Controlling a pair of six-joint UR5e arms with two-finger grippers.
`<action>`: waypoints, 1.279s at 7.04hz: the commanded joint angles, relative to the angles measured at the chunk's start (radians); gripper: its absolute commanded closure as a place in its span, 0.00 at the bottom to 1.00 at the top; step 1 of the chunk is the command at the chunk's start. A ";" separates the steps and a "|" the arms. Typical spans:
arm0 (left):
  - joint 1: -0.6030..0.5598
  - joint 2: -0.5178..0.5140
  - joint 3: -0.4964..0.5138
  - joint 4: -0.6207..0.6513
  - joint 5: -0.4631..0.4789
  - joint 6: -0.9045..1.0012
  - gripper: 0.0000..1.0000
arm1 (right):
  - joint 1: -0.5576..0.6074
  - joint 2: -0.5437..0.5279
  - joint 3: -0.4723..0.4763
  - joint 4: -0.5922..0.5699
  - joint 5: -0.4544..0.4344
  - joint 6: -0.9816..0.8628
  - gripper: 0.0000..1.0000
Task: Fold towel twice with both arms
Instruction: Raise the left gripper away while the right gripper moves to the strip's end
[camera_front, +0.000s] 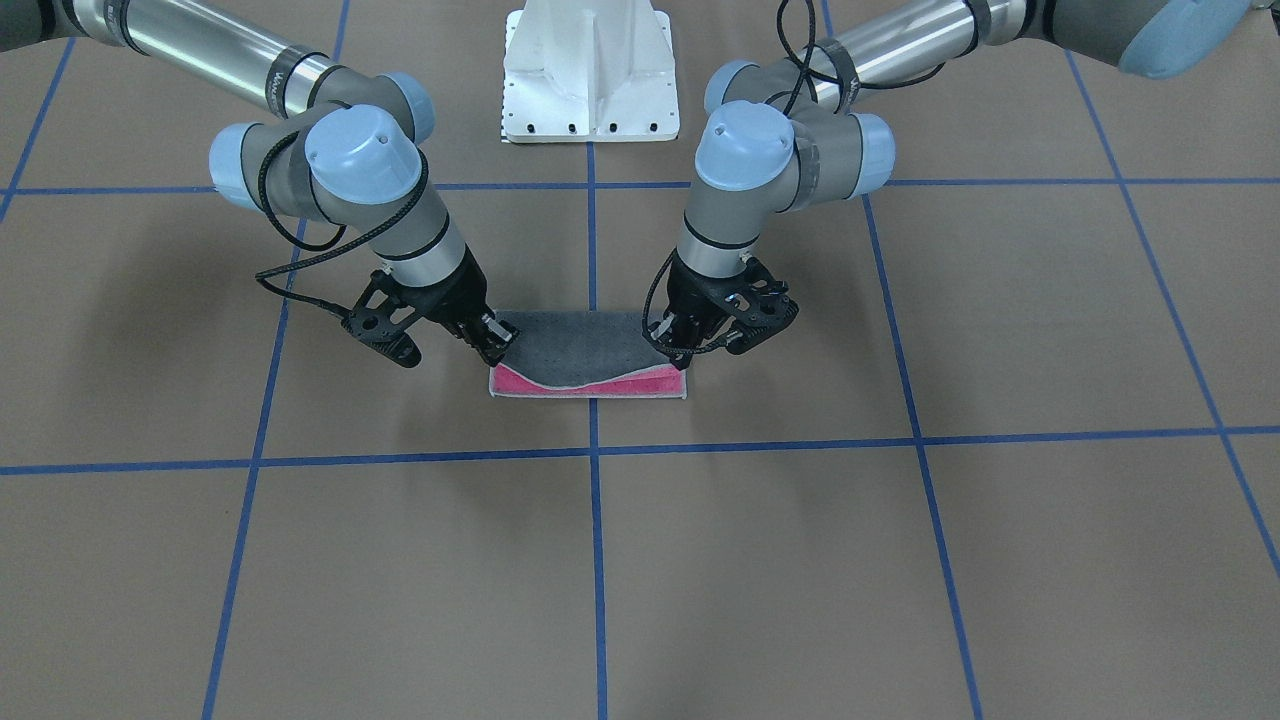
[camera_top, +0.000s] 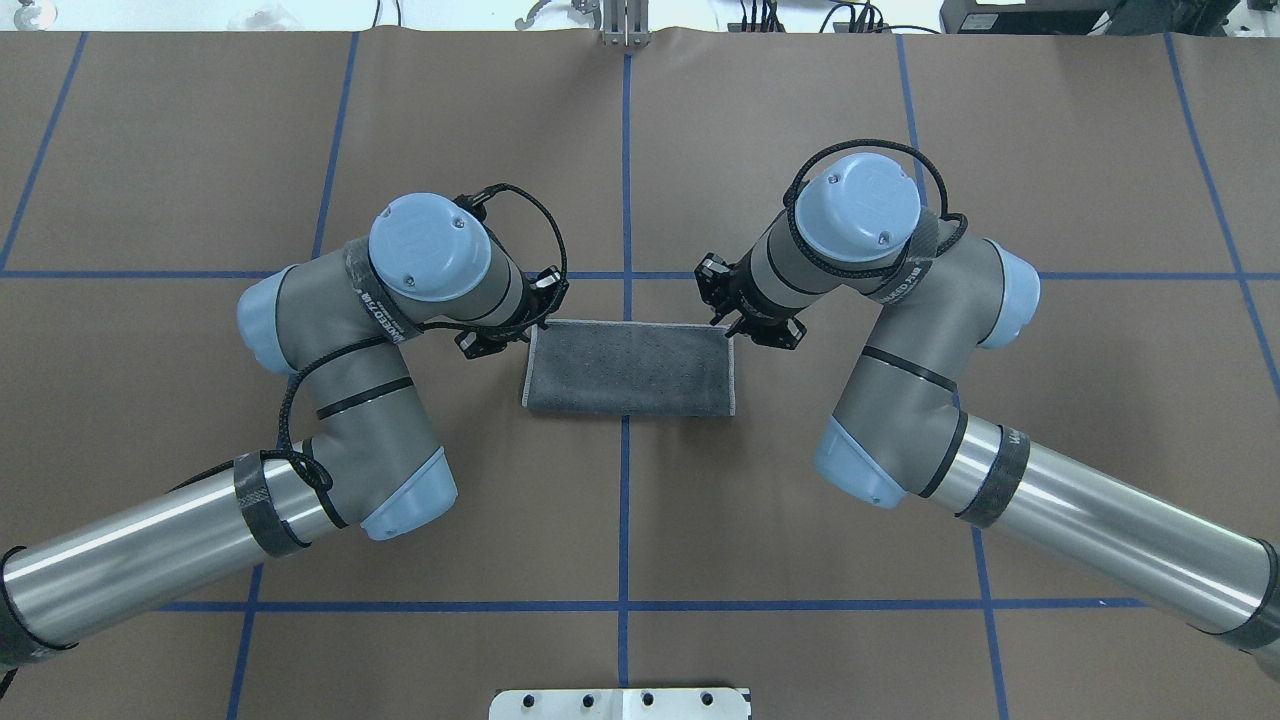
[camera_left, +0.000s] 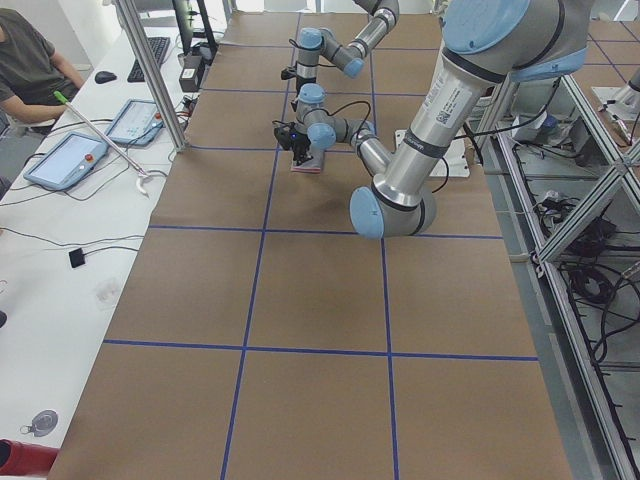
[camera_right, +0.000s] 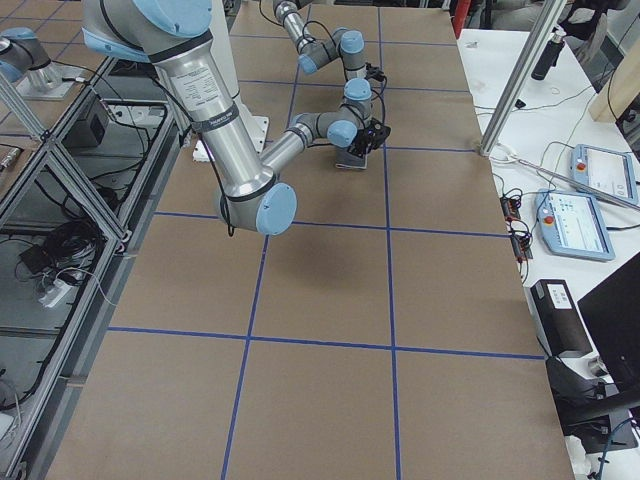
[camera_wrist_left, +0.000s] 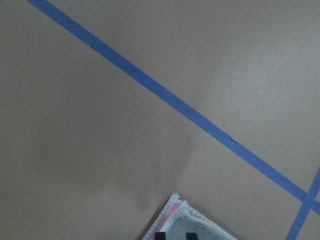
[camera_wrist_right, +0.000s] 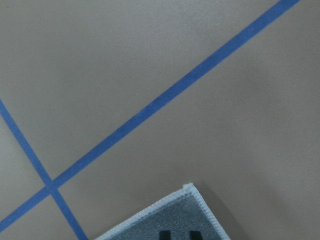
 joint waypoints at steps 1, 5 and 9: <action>-0.015 0.009 0.002 0.000 -0.003 -0.004 0.12 | 0.011 -0.001 -0.001 0.000 0.006 -0.001 0.00; -0.062 0.007 -0.020 0.002 -0.064 -0.004 0.12 | -0.001 -0.083 0.121 0.002 0.009 0.028 0.00; -0.062 0.007 -0.018 0.002 -0.062 -0.007 0.12 | -0.101 -0.106 0.116 0.002 0.003 0.385 0.41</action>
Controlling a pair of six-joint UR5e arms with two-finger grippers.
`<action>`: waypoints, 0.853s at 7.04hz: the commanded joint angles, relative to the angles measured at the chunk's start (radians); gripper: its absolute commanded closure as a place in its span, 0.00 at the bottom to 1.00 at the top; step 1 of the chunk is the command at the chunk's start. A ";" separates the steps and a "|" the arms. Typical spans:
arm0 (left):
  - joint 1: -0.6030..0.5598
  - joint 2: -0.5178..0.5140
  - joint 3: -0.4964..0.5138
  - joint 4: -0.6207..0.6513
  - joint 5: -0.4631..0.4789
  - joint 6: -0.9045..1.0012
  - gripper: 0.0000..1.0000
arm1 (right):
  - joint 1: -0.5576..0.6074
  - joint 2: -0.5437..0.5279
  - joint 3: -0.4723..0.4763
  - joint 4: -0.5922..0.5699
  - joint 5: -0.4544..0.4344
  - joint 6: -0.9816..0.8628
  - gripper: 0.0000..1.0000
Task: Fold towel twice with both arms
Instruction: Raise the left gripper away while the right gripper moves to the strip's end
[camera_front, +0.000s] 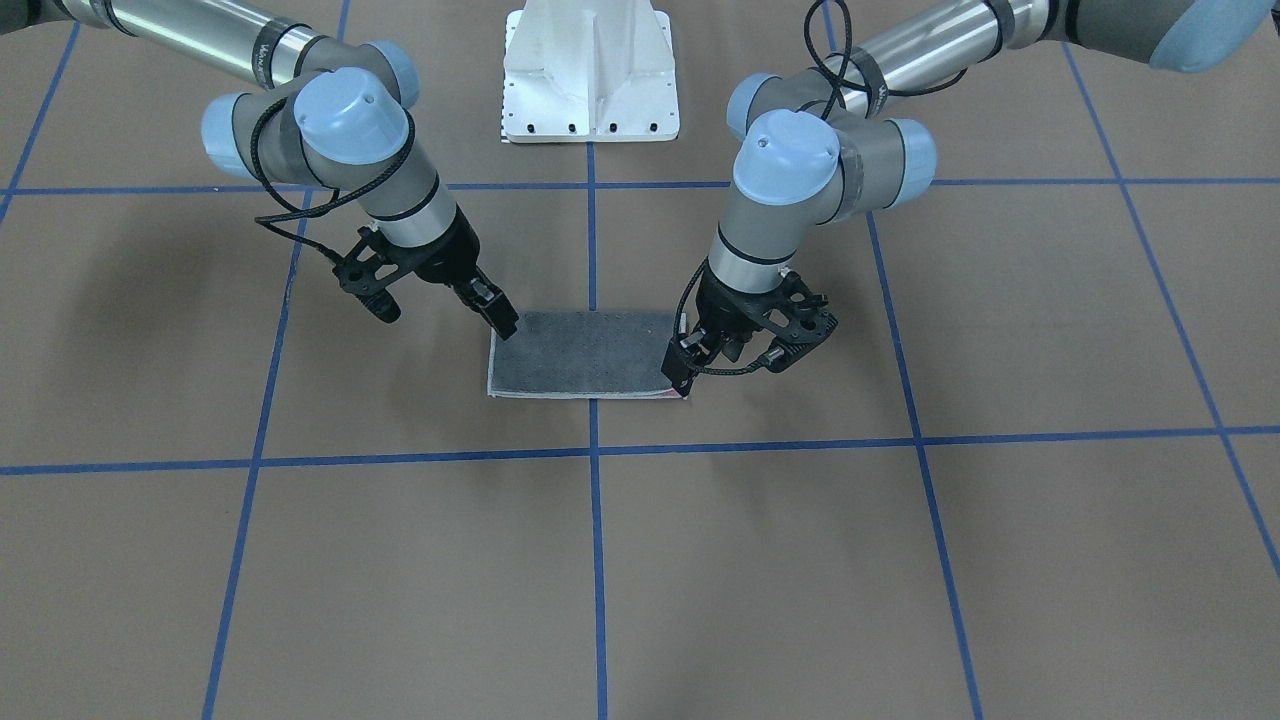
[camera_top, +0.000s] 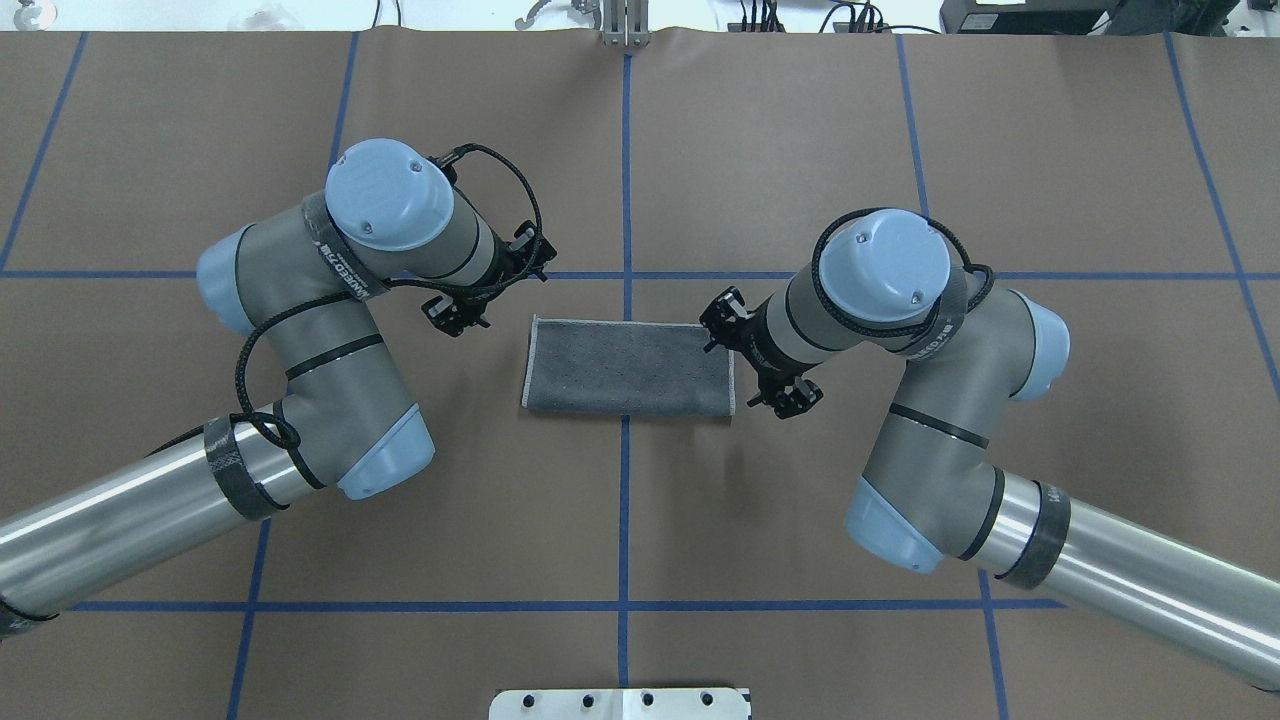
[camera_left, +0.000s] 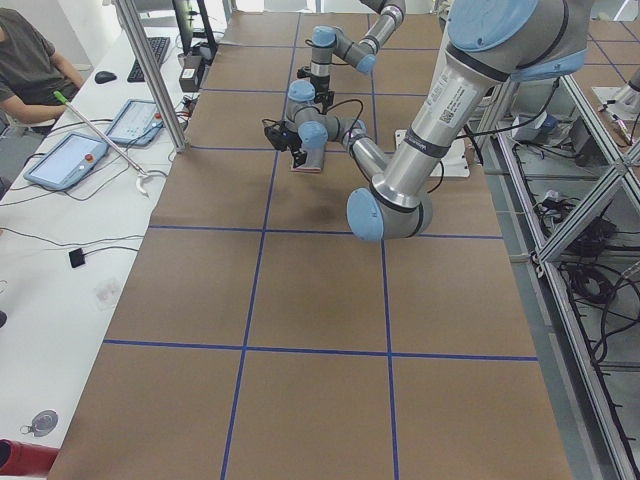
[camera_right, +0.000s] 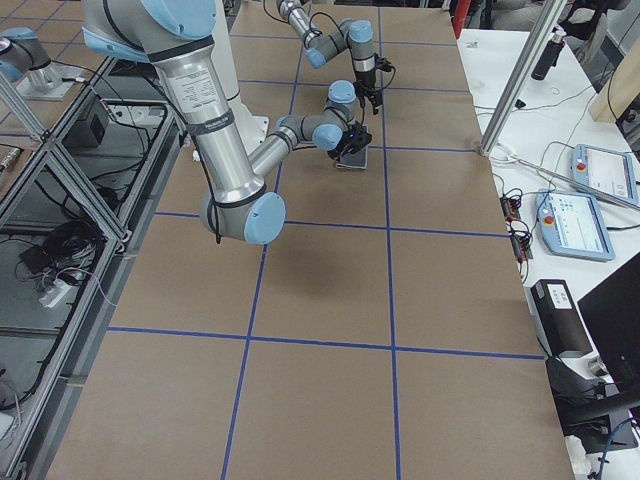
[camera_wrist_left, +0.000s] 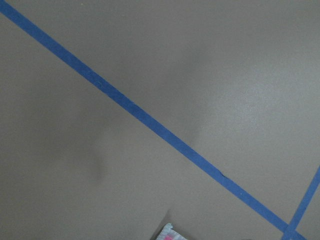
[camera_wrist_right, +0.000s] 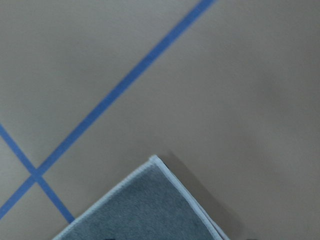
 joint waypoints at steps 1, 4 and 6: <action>0.000 -0.002 0.000 0.000 0.000 -0.007 0.12 | -0.033 -0.010 -0.019 0.001 -0.007 0.079 0.45; 0.001 -0.002 0.001 0.002 0.000 -0.013 0.12 | -0.037 0.000 -0.041 0.001 -0.009 0.079 0.48; 0.001 0.000 0.001 0.002 0.000 -0.013 0.12 | -0.037 0.004 -0.056 0.003 -0.009 0.080 0.49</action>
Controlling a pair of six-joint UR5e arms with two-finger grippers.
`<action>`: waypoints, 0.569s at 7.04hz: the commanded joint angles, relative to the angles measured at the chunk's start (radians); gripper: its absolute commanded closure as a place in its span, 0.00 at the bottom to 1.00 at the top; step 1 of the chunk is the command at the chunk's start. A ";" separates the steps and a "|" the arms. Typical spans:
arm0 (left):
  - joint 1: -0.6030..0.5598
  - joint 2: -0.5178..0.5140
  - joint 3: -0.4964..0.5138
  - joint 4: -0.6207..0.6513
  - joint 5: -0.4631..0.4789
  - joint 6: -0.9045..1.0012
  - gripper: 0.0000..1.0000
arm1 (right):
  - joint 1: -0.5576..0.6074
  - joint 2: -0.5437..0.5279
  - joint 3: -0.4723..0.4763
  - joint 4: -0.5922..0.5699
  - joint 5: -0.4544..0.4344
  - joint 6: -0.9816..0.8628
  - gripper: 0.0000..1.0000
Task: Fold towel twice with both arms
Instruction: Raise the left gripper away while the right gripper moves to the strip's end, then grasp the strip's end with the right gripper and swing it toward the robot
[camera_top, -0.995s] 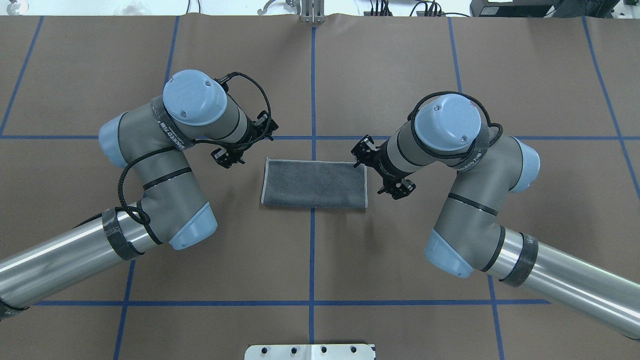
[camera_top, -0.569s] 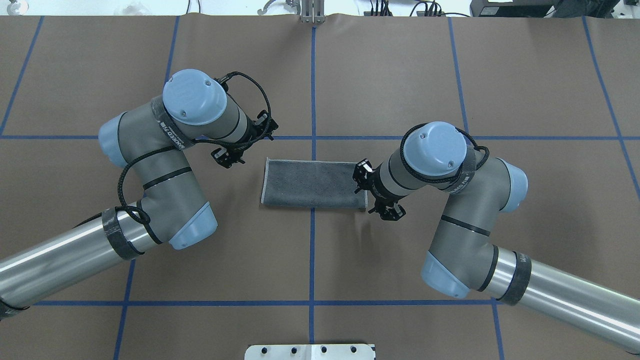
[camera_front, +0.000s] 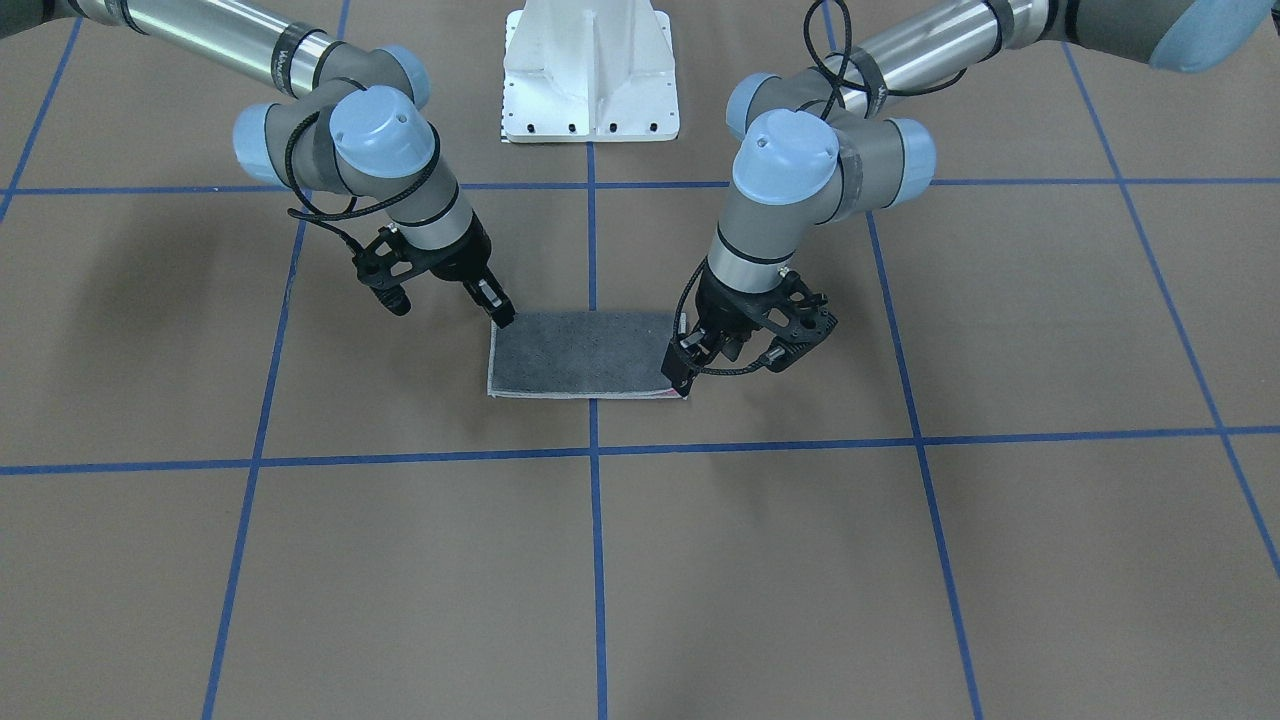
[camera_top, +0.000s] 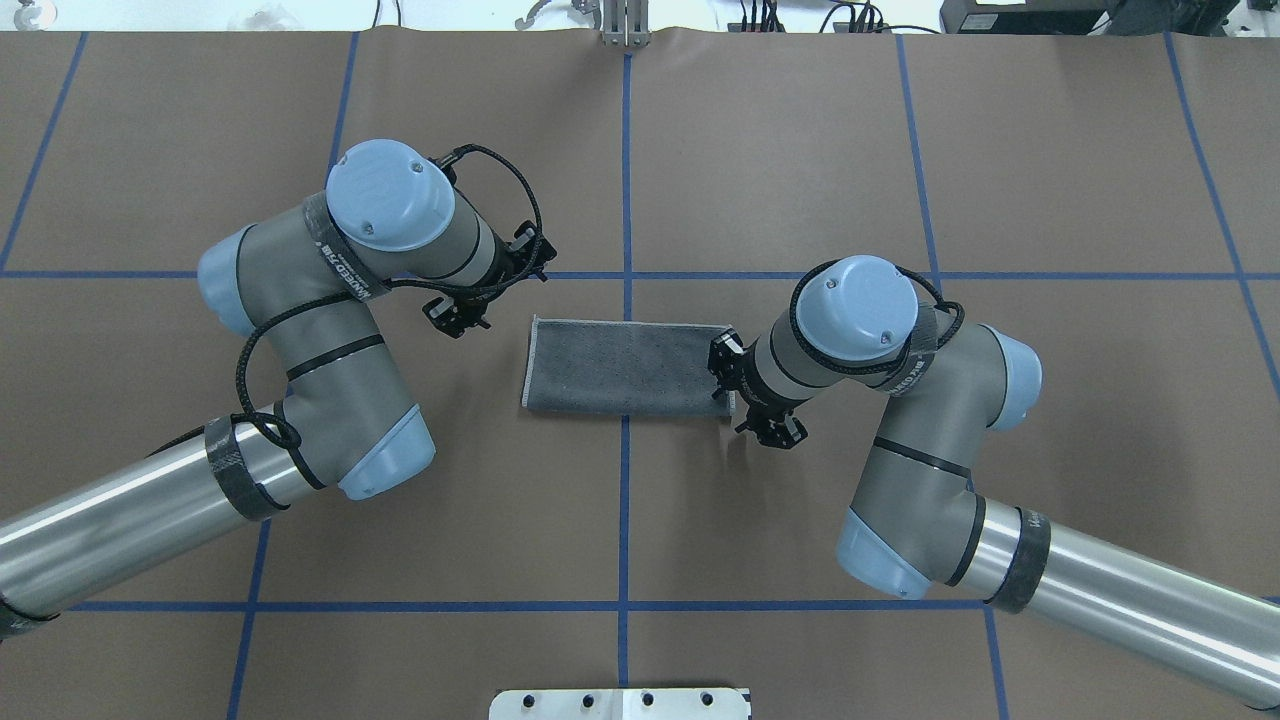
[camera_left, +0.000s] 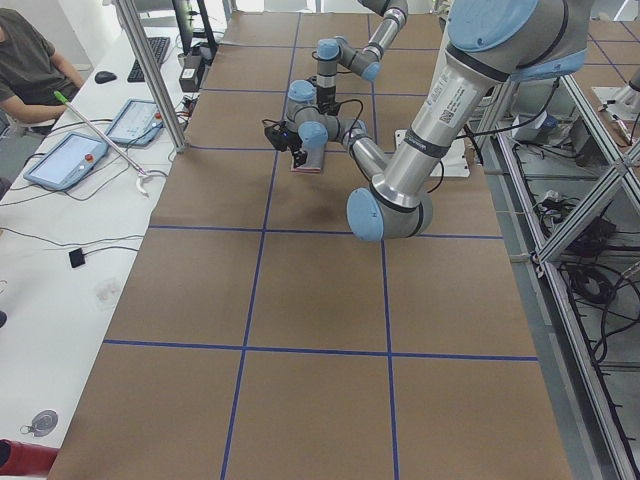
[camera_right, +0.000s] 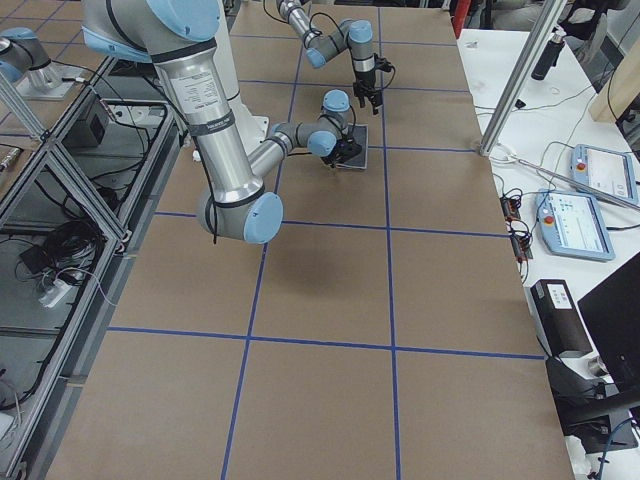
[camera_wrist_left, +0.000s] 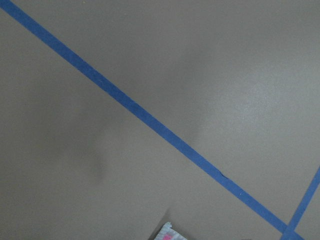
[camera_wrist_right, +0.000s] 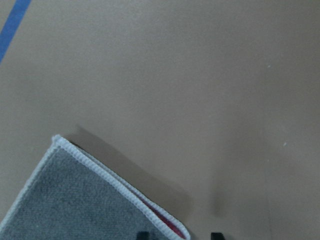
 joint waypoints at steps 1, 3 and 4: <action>0.000 0.000 0.000 0.002 0.000 0.000 0.12 | -0.002 0.005 -0.008 0.000 -0.001 0.016 0.56; 0.000 0.002 -0.001 0.003 0.000 0.000 0.12 | -0.003 0.008 -0.004 0.000 -0.007 0.029 0.95; 0.000 0.002 -0.001 0.005 0.000 0.000 0.12 | -0.003 0.007 -0.003 0.002 -0.007 0.025 1.00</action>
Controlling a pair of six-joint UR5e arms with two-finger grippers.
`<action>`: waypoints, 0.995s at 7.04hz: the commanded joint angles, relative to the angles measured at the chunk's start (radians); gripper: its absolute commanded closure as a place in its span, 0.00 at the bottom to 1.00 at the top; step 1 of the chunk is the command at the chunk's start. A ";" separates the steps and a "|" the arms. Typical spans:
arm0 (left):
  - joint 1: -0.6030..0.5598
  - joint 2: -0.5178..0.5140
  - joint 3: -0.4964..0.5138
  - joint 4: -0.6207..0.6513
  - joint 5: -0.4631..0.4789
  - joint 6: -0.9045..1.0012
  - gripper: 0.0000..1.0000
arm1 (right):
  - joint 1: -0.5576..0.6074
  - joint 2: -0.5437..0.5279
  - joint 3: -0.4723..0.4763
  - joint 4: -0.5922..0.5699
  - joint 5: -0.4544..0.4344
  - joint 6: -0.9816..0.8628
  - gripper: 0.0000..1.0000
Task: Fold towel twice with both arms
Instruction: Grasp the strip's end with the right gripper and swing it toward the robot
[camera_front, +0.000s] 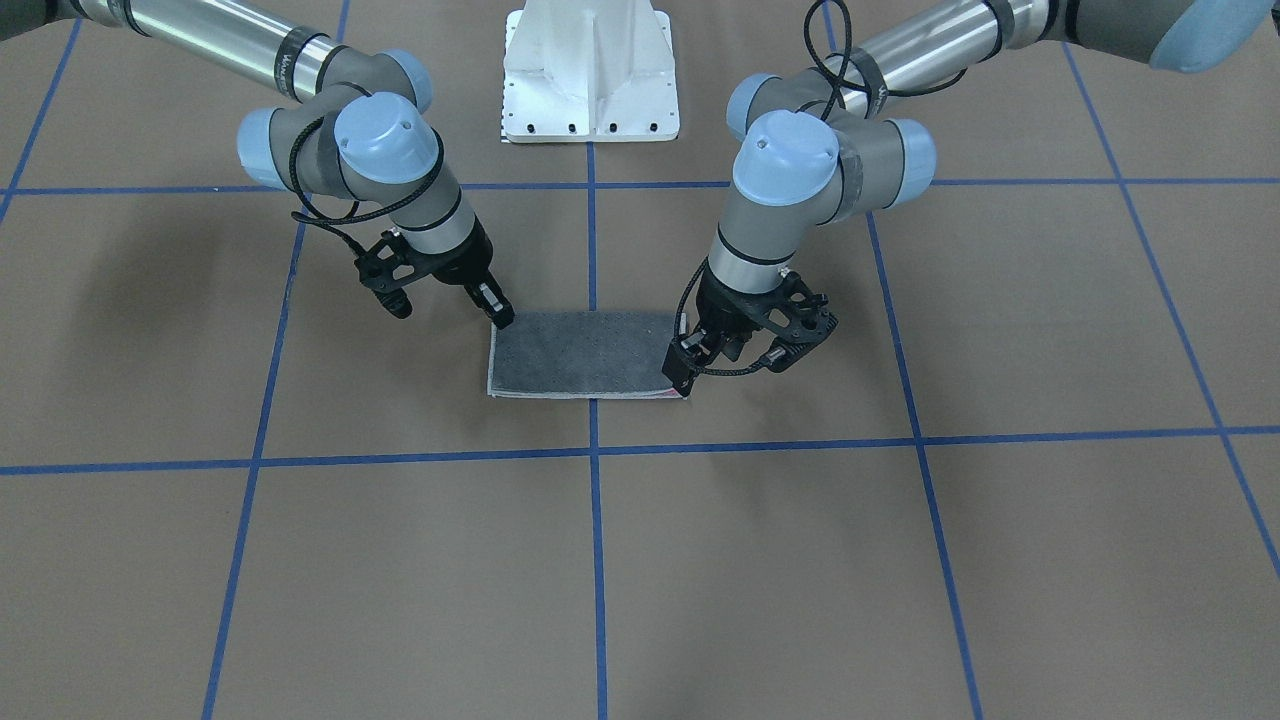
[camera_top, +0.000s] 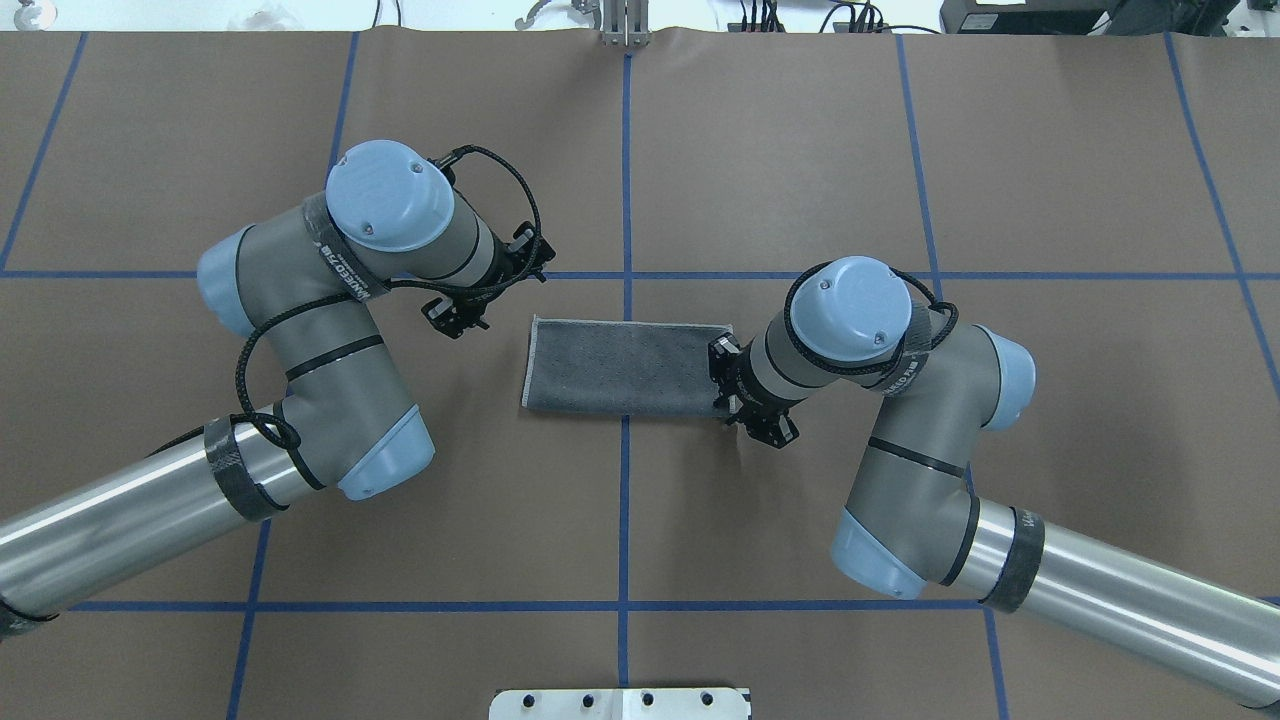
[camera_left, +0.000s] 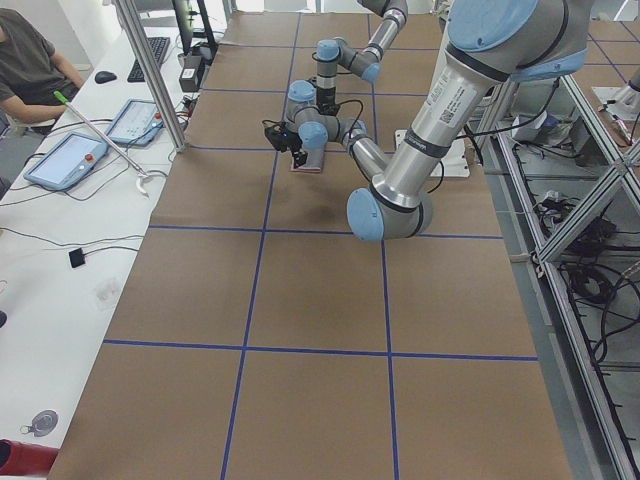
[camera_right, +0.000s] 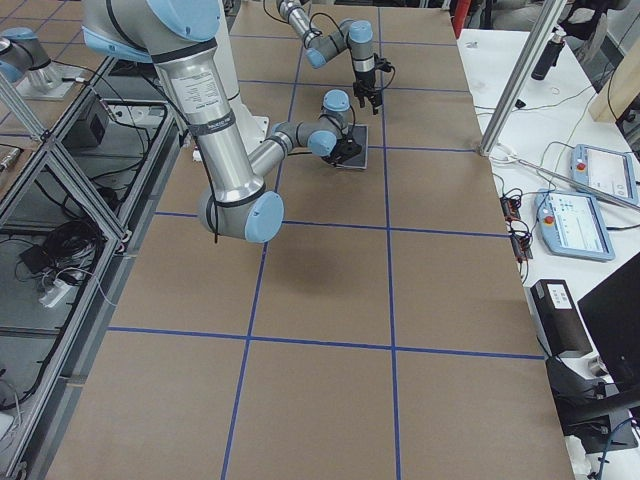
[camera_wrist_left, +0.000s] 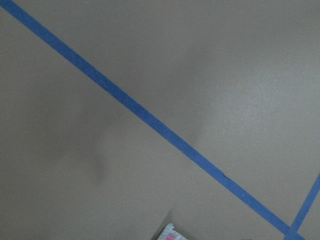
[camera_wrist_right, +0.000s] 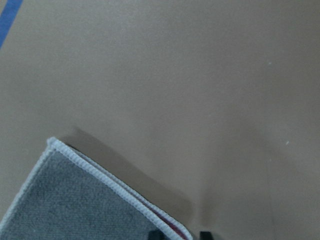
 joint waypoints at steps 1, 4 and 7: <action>-0.002 0.000 -0.001 0.002 0.000 0.000 0.12 | 0.000 0.001 0.009 0.001 -0.002 -0.003 1.00; -0.002 0.004 -0.026 0.005 -0.002 0.000 0.12 | 0.000 0.000 0.055 -0.013 0.018 -0.007 1.00; -0.002 0.036 -0.103 0.011 -0.031 -0.021 0.12 | -0.023 -0.002 0.113 -0.036 0.125 0.020 1.00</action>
